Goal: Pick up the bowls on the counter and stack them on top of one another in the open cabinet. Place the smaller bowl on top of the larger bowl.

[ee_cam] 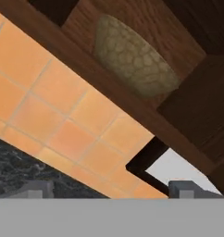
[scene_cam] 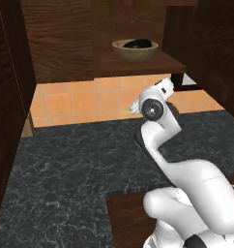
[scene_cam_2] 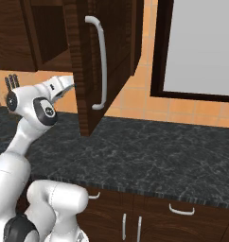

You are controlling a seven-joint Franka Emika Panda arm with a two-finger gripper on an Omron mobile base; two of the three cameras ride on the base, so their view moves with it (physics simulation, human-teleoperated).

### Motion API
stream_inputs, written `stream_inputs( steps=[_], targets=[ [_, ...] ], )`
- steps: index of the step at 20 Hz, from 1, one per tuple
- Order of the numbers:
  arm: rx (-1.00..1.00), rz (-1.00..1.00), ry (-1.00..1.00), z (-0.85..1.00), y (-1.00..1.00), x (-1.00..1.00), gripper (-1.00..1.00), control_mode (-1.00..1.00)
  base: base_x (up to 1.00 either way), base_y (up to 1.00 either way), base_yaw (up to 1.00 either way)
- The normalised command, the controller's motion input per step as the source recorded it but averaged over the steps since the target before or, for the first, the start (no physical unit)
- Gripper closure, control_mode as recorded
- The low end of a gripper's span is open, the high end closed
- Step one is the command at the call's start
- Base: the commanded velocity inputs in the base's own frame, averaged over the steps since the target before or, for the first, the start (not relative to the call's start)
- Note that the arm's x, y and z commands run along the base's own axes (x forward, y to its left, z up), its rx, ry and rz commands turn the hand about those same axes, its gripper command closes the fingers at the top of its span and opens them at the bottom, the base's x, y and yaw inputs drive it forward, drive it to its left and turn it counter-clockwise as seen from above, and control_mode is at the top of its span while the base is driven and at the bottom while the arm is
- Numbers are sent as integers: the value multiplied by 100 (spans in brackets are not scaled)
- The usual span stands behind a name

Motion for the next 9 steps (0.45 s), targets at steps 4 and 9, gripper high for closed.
stream_inputs(
  steps=[4, 9],
  targets=[
    [3, -11, 0, -100, -96, -100, -100, -100, 0, 0, 0],
    [2, -7, 3, -23, -25, -21, -100, -100, 0, 0, 0]
  ],
)
